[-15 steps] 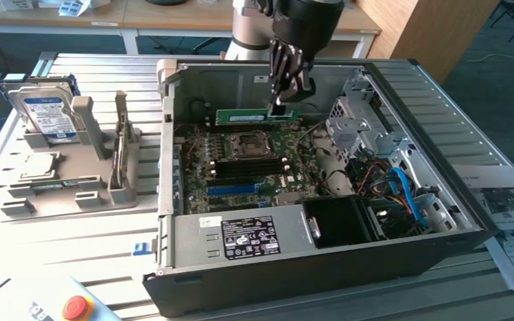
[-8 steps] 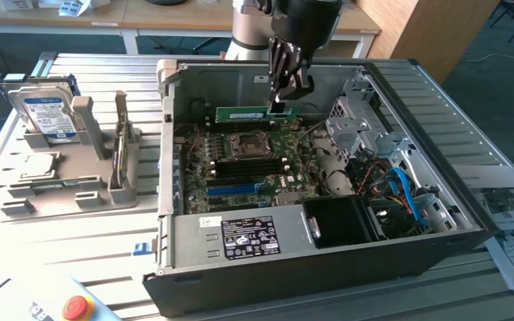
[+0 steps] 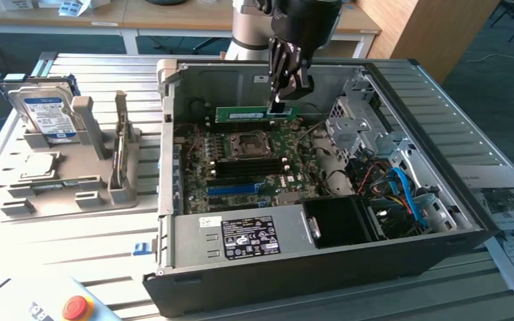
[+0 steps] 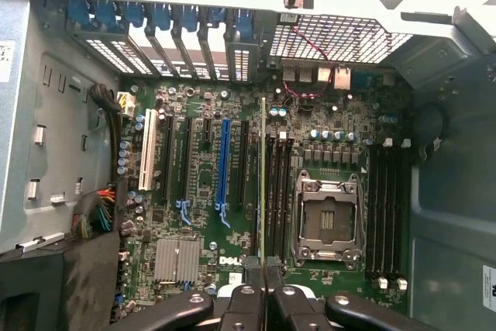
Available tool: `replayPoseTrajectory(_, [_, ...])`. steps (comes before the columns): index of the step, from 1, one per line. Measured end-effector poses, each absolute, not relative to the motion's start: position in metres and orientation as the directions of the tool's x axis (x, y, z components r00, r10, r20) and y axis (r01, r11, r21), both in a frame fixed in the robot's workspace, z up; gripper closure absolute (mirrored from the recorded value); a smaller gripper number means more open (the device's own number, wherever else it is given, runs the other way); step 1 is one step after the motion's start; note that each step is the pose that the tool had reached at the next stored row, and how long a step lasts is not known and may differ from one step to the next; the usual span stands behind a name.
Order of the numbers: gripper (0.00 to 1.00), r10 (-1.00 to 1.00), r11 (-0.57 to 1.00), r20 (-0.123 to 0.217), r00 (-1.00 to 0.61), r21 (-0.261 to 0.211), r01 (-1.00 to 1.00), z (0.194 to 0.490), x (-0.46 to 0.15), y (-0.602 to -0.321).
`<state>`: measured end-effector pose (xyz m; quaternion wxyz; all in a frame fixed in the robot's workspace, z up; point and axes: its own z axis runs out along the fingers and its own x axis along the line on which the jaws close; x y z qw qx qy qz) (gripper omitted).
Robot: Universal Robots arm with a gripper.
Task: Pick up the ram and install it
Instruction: 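Insert the ram into the slot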
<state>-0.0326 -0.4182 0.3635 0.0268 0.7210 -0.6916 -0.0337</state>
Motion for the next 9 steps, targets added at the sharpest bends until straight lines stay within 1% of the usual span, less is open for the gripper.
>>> replayPoseTrajectory(9, [0.88, -0.999, -0.042, -0.012, 0.041, 0.085, -0.995, 0.3634, -0.0327, -0.4182])
